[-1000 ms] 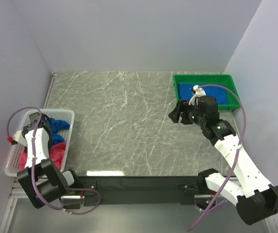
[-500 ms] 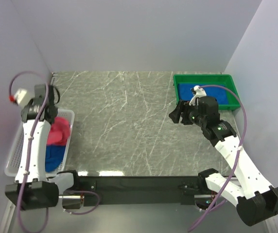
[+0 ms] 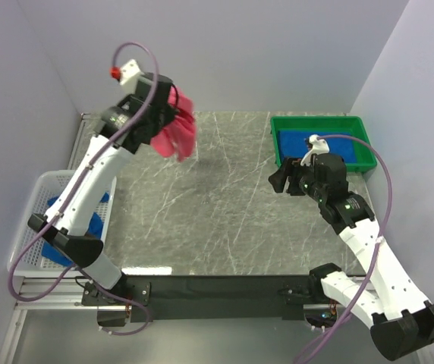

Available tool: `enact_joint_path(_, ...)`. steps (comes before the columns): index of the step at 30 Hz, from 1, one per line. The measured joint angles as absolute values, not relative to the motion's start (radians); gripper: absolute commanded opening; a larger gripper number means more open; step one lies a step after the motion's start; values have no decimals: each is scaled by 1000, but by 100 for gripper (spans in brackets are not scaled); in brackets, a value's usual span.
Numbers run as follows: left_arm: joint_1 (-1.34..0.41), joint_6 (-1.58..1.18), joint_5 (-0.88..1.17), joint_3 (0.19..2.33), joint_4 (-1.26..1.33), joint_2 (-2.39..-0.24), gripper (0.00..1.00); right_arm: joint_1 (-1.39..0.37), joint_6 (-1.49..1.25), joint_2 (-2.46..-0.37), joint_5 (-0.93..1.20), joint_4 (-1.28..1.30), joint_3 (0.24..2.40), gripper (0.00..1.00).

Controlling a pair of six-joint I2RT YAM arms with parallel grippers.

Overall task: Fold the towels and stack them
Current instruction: Move the towel to the center of the board, then flatten out the crumpled towel

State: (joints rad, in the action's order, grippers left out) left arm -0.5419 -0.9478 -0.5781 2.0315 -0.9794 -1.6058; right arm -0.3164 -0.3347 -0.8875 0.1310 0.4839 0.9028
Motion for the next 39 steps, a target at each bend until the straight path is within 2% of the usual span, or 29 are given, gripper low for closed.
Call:
enact_joint_path(2, -589, -950, -542, 1946, -893, -1579, 25, -316, -334, -875, 131, 485, 903, 74)
enact_joint_path(4, -629, -969, -507, 1761, -780, -1507, 38, -316, -334, -867, 136, 485, 903, 74)
enact_joint_path(5, -643, -980, -495, 1657, -731, -1465, 54, -316, -333, -866, 140, 484, 903, 74)
enact_joint_path(7, -658, -1008, -487, 1429, -645, -1372, 72, -317, -330, -867, 154, 479, 900, 74)
enact_joint_path(8, -661, -1016, -487, 1342, -621, -1339, 86, -319, -328, -870, 161, 474, 896, 74)
enact_joint_path(10, -662, -1043, -495, 1160, -582, -1277, 91, -330, -323, -892, 174, 463, 879, 74)
enact_joint_path(12, -662, -1065, -505, 1030, -561, -1252, 90, -350, -323, -925, 178, 456, 866, 74)
enact_joint_path(16, -673, -1076, -514, 852, -538, -1235, 88, -397, -323, -1065, 178, 436, 857, 65)
enact_joint_path(21, -715, -1075, -501, 749, -461, -1223, 86, -433, -324, -1291, 160, 399, 865, 58)
enact_joint_path(26, -762, -1077, -469, 755, -360, -1298, 86, -434, -333, -1460, 123, 376, 917, 60)
enact_joint_path(31, -916, -1098, -467, 813, -333, -1396, 82, -434, -366, -1542, 87, 316, 928, 64)
enact_joint_path(39, -1053, -1206, -487, 910, -406, -1620, 65, -434, -426, -1610, 37, 246, 932, 67)
